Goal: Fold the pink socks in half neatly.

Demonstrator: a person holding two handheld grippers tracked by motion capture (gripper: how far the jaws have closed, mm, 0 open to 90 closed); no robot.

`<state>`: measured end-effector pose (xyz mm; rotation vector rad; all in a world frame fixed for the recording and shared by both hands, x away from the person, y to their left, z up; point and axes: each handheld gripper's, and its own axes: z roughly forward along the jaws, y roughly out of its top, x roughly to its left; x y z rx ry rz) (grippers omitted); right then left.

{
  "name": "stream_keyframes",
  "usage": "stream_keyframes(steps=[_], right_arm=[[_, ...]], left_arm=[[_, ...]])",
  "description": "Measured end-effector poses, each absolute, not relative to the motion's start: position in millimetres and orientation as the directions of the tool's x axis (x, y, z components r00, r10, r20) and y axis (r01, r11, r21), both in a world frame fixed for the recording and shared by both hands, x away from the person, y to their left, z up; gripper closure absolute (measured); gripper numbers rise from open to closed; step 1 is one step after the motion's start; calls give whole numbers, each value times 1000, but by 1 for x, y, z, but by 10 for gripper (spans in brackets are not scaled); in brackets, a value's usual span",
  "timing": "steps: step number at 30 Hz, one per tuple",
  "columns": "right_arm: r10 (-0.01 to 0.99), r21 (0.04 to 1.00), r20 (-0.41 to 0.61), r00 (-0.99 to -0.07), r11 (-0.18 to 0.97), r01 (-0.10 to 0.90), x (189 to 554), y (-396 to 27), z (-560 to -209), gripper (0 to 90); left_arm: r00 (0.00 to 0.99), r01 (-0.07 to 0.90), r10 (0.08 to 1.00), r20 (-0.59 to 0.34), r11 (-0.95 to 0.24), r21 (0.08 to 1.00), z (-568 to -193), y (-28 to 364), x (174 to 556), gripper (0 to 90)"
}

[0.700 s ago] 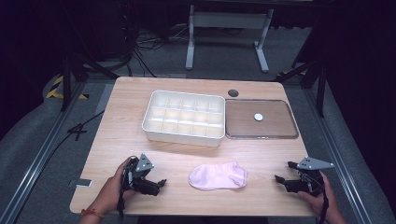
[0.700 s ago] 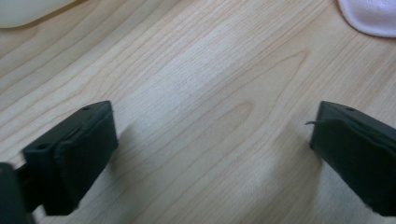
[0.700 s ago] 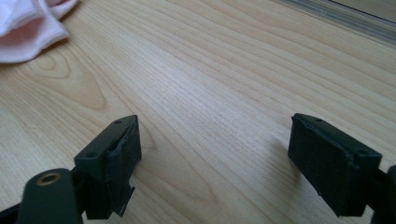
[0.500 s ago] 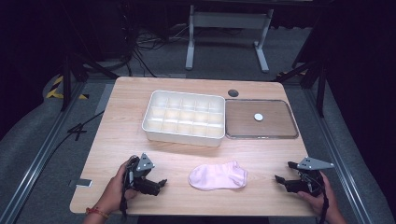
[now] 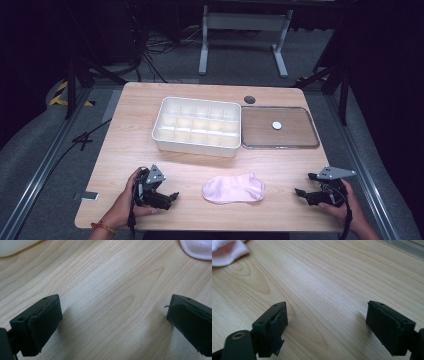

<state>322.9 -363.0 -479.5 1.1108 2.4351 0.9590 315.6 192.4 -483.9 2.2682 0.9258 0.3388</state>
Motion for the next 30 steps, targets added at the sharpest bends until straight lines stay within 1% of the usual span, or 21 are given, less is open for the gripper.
stream_keyframes(steps=[1,2,3,4,6,10,11,15,23,25,30], right_arm=[[758,680,-4,-652,480,554,324,-362,-479,172],[753,686,23,-658,467,558,326,-362,-479,187],[753,686,23,-658,467,558,326,-362,-479,187],[746,699,47,-664,451,555,326,-361,-478,189],[736,733,69,-673,420,535,327,-357,-472,243],[708,768,53,-704,422,482,330,-342,-458,312],[708,768,53,-704,422,482,330,-342,-458,312],[674,787,36,-738,436,437,333,-318,-448,332],[623,801,24,-782,456,388,336,-286,-440,354],[610,807,4,-793,467,363,336,-277,-439,366],[574,811,2,-819,479,337,338,-257,-438,374]], left_arm=[[722,521,691,-4,-541,661,-484,192,316,1],[724,523,689,-12,-538,661,-484,192,317,1],[724,523,689,-12,-538,661,-484,192,317,0],[727,521,686,-11,-541,660,-484,192,317,0],[739,512,674,-12,-549,661,-484,191,320,0],[747,507,665,-15,-554,660,-484,191,322,0],[747,507,665,-15,-554,660,-484,191,322,1],[751,501,660,-9,-561,659,-484,191,323,1],[751,500,660,-6,-563,658,-484,190,324,1],[736,513,677,-11,-548,660,-484,188,323,0],[725,523,689,-14,-537,662,-484,184,323,3]])
